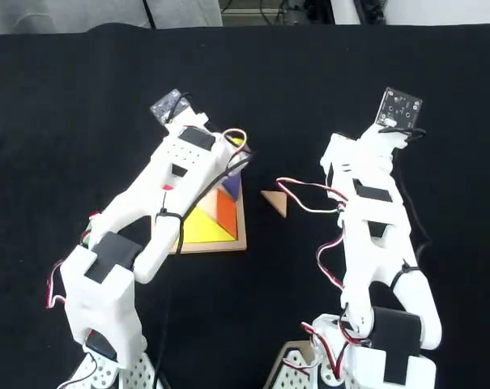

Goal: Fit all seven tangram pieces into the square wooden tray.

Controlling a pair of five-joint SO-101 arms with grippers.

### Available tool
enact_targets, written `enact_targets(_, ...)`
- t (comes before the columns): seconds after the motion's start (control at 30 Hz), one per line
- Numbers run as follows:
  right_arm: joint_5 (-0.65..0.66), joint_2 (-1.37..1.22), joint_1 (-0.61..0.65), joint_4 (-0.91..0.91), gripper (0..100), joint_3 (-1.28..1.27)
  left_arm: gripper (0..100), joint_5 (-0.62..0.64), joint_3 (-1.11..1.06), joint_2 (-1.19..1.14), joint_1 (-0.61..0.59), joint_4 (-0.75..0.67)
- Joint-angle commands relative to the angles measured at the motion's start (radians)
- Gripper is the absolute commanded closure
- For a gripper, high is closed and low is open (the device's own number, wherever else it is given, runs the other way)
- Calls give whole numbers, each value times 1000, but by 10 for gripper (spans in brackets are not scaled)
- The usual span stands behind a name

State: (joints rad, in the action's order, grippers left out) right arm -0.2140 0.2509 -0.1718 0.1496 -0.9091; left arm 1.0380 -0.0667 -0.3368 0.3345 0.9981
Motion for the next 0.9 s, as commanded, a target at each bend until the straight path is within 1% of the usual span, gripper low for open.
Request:
enact_targets(0.0, -5, 45, 17, -20, 984, 21, 672, -8, 102, 114, -96, 196)
enact_targets(0.03, 11, 45, 25, -20, 984, 21, 672, -31, 113, 141, -128, 242)
enact_targets(0.2, 129, 47, 126, -18, 986, 2, 672, -252, 116, 334, -288, 417)
enact_targets(0.3, 212, 45, 203, -6, 986, -2, 672, -348, 62, 470, -412, 443)
enact_targets(0.4, 242, 45, 269, 109, 986, 36, 672, -445, -53, 572, -561, 417)
enact_targets(0.43, 242, 45, 290, 163, 986, 61, 672, -496, -116, 591, -604, 390)
enact_targets(0.5, 239, 36, 331, 269, 986, 114, 672, -585, -271, 618, -673, 287)
enact_targets(0.57, 239, 4, 367, 345, 987, 176, 672, -629, -432, 632, -723, 140)
enact_targets(0.63, 239, -41, 385, 388, 987, 231, 672, -629, -570, 640, -780, -29)
enact_targets(0.7, 239, -90, 407, 393, 987, 275, 672, -626, -662, 654, -837, -164)
enact_targets(0.8, 239, -182, 439, 393, 987, 348, 672, -595, -727, 683, -906, -273)
enact_targets(0.87, 239, -254, 443, 400, 988, 406, 672, -574, -769, 687, -924, -338)
